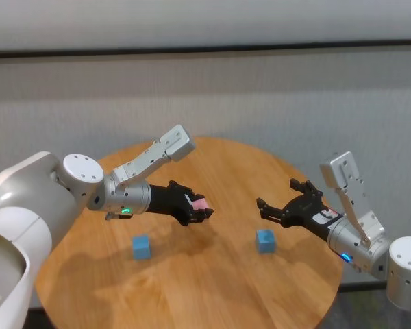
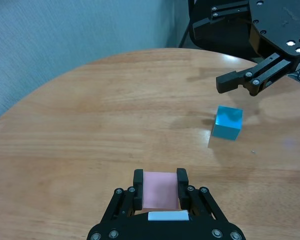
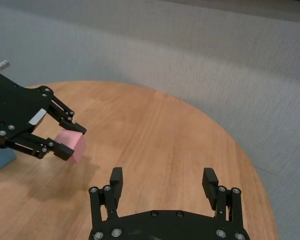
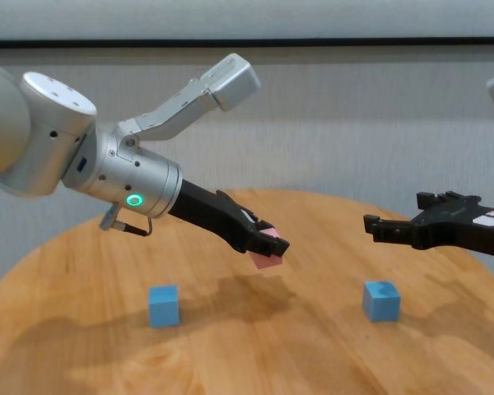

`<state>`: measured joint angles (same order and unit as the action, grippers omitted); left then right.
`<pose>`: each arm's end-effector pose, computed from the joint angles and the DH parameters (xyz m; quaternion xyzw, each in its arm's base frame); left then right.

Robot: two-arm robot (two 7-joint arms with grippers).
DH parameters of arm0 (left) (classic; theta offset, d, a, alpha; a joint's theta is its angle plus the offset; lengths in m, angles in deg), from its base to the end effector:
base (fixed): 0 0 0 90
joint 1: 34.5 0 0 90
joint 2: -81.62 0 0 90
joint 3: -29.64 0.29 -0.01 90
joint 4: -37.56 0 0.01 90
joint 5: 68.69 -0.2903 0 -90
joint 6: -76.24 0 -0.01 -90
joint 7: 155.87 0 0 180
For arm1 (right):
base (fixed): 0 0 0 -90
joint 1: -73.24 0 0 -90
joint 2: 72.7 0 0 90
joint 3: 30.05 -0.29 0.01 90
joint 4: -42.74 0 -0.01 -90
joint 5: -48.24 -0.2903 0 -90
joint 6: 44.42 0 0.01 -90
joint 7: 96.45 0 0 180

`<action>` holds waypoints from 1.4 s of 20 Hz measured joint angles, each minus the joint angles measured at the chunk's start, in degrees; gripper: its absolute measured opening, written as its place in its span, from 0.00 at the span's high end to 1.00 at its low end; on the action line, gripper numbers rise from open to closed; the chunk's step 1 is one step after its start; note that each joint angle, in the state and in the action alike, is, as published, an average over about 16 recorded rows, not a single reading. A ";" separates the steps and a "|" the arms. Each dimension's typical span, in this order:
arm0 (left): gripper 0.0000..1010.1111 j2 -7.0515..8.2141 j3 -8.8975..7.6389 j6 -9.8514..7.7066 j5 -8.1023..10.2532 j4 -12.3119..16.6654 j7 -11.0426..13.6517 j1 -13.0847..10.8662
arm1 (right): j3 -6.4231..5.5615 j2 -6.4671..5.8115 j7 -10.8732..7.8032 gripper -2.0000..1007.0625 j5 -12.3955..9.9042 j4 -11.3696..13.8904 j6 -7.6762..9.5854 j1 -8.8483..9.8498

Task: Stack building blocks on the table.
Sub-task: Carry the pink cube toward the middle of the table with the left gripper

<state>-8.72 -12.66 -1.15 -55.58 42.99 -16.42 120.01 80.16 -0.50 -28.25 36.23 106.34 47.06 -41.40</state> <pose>0.5410 -0.0258 -0.2347 0.2777 -0.0328 0.2154 0.9357 0.4179 -0.0420 -0.2935 -0.1273 -0.0088 -0.4841 0.8657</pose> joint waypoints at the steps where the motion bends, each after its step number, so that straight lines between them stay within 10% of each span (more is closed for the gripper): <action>1: 0.60 0.36 0.10 -0.47 0.08 0.98 -0.25 -0.33 | 0.00 0.00 0.00 0.01 0.00 0.00 0.00 0.00; 16: 0.60 8.64 0.63 -12.71 0.14 25.02 -6.28 -8.23 | 0.00 0.00 0.00 0.01 0.00 0.00 0.00 0.00; 28: 0.60 10.15 -1.33 -18.49 -1.28 31.67 -9.75 -10.78 | 0.00 0.00 0.00 0.01 0.00 0.00 0.00 0.00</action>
<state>1.43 -13.99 -19.64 -56.86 74.66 -26.17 109.22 80.16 -0.50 -28.25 36.23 106.34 47.06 -41.40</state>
